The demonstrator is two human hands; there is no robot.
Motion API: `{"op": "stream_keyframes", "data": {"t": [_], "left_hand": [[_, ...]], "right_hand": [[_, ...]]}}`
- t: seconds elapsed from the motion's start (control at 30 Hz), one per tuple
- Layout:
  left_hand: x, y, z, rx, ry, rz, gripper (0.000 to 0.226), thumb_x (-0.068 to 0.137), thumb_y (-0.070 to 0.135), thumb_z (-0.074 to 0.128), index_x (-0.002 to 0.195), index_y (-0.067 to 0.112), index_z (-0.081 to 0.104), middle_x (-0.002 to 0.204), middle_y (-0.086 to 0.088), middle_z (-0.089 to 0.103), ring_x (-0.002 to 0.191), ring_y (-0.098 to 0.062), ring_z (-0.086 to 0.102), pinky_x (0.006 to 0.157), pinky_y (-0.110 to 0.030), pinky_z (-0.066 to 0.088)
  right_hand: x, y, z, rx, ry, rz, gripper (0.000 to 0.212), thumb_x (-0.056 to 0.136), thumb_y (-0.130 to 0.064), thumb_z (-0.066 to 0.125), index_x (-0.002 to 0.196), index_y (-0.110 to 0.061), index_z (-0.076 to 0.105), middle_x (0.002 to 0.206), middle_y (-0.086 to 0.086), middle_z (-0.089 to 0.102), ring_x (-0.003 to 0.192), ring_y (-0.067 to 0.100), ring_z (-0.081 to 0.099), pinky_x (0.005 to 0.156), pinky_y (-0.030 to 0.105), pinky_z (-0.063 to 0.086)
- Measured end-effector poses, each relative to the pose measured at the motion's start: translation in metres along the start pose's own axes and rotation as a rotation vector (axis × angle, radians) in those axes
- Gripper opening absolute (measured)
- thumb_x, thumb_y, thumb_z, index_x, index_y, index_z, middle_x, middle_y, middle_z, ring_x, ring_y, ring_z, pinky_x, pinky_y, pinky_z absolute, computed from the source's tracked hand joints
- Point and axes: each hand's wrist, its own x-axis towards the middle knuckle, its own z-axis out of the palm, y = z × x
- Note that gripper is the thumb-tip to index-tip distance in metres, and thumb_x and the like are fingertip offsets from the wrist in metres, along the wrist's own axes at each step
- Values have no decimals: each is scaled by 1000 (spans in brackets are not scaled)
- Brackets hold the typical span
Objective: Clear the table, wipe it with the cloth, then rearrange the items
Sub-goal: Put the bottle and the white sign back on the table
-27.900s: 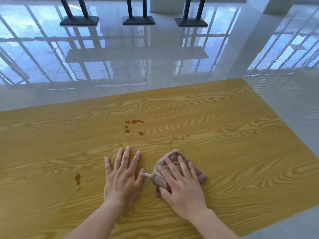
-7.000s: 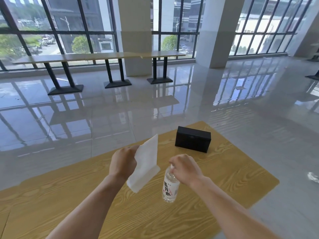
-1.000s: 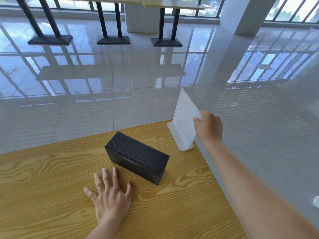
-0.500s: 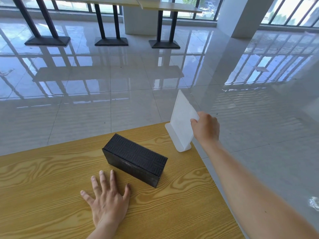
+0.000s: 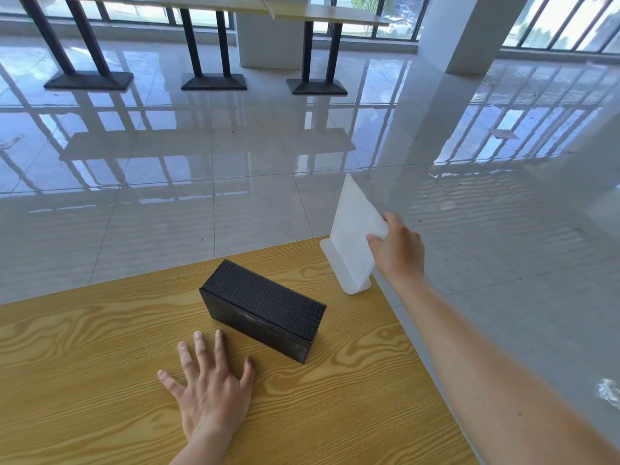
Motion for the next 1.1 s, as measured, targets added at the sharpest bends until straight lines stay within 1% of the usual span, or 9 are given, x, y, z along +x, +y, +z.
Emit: {"op": "stream_keyframes", "data": {"t": [0.2,0.4,0.57,0.63,0.73,0.83,0.9,1.0,1.1], "left_hand": [[1,0,2,-8,-6,-3,85,83,76,2,155,30,-5,164,-2,-9,148,-29,-17,112,-66,-7],[-1,-1,-1,-29,-9,1,84,84,75,4,155,29,-3,164,-3,-7,148,-30,-16,112,-66,-10],[-2,0,-6,-31,-46,14,84,85,74,1,154,27,-10,163,-4,-14,147,-31,-20,110,-67,-13],[-2,-3,-6,-62,-68,29,83,86,73,3,154,27,-13,163,-4,-18,146,-31,-24,109,-67,-14],[3,-9,-10,-162,-134,74,83,89,73,16,153,28,-13,162,-4,-21,145,-29,-28,109,-67,-18],[0,-18,-27,-191,-155,103,80,94,63,31,155,26,-5,164,-5,-11,148,-29,-18,114,-65,-5],[-8,-21,-42,-218,-117,105,75,96,56,34,155,25,1,164,-7,-2,150,-28,-11,117,-62,1],[-25,-22,-65,-216,-49,154,73,97,54,36,155,25,5,164,-9,5,150,-28,-6,119,-57,5],[-41,-21,-89,-183,36,217,74,95,54,41,155,25,8,163,-11,11,150,-30,-1,119,-58,9]], "right_hand": [[-2,-1,-5,2,22,-1,44,88,-25,67,128,-13,54,105,12,71,99,35,63,84,43,50],[-10,0,-18,24,41,11,51,88,-31,68,132,-13,53,105,10,71,104,33,62,86,38,45],[-26,3,-27,36,35,29,51,88,-34,68,132,-13,53,107,3,71,104,27,63,85,35,44],[-34,3,-30,29,23,39,49,88,-34,68,131,-14,54,108,3,71,105,28,63,86,36,44],[-46,4,-36,5,-16,51,46,89,-34,66,129,-15,56,110,4,71,106,28,62,87,36,45],[-60,5,-44,-29,-71,28,42,90,-32,64,128,-15,57,116,5,69,108,28,62,88,37,46],[-71,4,-50,-47,-117,3,42,90,-32,65,128,-15,58,121,5,68,109,27,62,90,38,48],[-90,-2,-62,-67,-171,-44,45,90,-31,65,131,-14,57,126,7,66,113,29,61,92,40,48],[-108,-12,-74,-79,-207,-80,47,90,-32,64,133,-16,56,125,7,66,113,30,60,90,40,49]]}}
